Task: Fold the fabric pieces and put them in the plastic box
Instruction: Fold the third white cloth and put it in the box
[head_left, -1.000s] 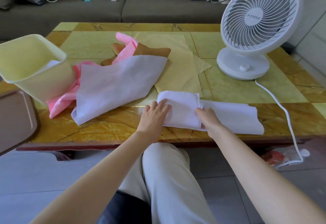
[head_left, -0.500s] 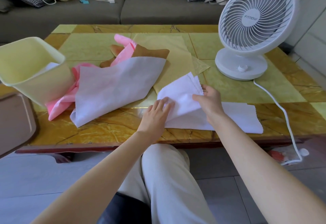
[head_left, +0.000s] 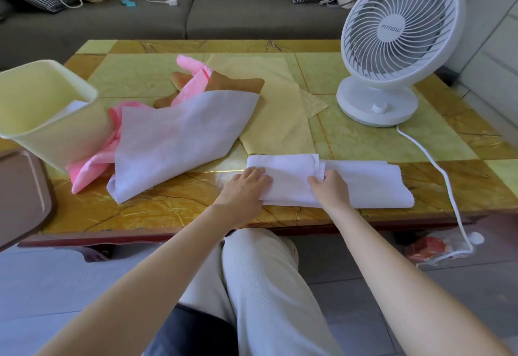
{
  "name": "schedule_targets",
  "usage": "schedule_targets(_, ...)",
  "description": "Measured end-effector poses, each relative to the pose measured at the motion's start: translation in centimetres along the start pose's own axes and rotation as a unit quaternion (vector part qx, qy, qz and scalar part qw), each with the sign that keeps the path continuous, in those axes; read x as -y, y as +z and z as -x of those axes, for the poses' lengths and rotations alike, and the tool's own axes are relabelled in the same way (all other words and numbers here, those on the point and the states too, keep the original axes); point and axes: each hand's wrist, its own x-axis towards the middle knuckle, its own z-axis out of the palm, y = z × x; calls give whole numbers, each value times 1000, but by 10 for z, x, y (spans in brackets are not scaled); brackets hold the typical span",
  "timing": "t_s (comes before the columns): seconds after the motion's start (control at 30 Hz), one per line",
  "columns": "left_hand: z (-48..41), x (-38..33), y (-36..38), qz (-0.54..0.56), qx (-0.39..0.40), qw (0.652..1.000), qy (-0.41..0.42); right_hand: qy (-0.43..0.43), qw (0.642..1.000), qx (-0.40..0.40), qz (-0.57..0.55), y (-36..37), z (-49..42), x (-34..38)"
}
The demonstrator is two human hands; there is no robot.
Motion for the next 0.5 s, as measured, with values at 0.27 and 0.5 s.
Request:
schedule_targets(0.27, 0, -9, -5, 211, -31, 968, -134, -53, 997, -45, -39, 1, 1, 2)
schedule_targets(0.5, -11, -13, -5, 392, -80, 864, -306, -232, 962, -83, 120, 1, 26, 1)
